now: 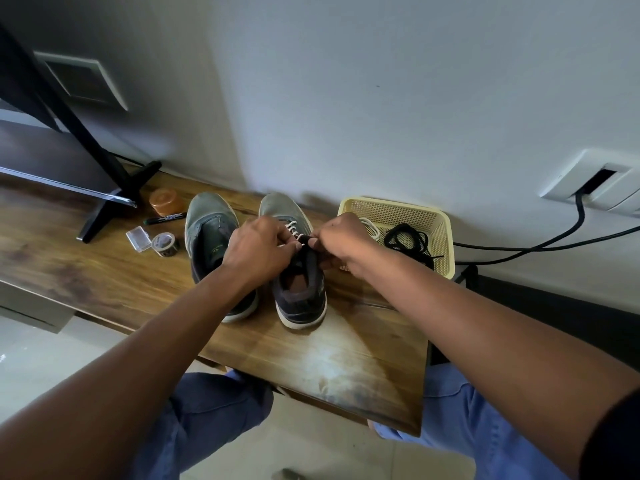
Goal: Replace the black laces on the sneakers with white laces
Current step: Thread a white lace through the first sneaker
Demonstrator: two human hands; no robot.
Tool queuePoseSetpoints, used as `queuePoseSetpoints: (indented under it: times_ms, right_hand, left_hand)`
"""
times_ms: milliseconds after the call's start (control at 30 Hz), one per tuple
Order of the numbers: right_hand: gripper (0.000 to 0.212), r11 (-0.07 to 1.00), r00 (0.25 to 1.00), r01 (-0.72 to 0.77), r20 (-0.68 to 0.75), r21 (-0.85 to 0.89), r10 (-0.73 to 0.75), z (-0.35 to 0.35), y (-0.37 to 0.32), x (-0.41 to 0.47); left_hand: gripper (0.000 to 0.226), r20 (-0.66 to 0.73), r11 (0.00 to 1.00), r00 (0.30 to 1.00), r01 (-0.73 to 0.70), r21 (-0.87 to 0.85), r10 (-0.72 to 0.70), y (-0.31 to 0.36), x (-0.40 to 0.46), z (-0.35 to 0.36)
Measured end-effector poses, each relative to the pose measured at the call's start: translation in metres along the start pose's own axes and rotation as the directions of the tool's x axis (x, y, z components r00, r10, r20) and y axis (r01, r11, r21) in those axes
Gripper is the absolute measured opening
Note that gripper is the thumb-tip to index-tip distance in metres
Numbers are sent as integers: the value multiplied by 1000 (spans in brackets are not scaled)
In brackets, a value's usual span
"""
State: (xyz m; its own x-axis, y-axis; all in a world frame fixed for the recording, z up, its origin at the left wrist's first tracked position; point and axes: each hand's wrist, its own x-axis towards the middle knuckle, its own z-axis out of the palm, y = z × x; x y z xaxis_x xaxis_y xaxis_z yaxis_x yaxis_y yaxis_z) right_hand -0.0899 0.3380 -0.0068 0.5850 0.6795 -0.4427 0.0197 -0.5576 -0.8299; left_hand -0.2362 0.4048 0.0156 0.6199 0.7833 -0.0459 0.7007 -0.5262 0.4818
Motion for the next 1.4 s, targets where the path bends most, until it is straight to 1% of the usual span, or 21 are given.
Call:
queuePoseSetpoints:
  times_ms: [100, 267, 567, 667, 833, 1033, 1233, 1333, 1400]
  right_hand:
    - [6, 999, 999, -18, 34, 40, 17, -1, -6, 0]
    - [12, 997, 998, -33, 61, 65, 29, -3, -4, 0]
    - [16, 998, 999, -6, 45, 56, 3, -2, -4, -4]
    - [19, 999, 999, 13, 40, 48, -15, -2, -2, -3]
    - [23, 996, 995, 85, 56, 18, -86, -1, 0, 0]
    - [13, 985, 987, 163, 27, -63, -161, 3, 4, 3]
    - [12, 937, 956, 292, 20, -194, -294, 5, 7, 1]
    - [12, 908, 936, 337, -15, -249, -352, 6, 10, -1]
    - [13, 903, 932, 341, -32, -261, -361, 5, 11, -2]
  left_hand:
    - [15, -40, 998, 998, 55, -38, -57, -2, 1, 0]
    - [14, -106, 998, 992, 63, -8, -63, 0, -2, 9]
    - [12, -96, 999, 995, 38, 26, -35, -1, 0, 12]
    - [11, -122, 999, 992, 39, 22, -36, 0, 0, 15]
    - [13, -161, 998, 985, 70, 6, -68, 2, -1, 19]
    - [11, -172, 993, 978, 118, -16, -119, 3, -3, 21]
    - [14, -151, 972, 961, 221, -76, -230, 2, -1, 22]
    - [17, -132, 966, 958, 244, -89, -254, 1, 0, 23]
    - [17, -127, 963, 958, 246, -105, -259, 2, 1, 23]
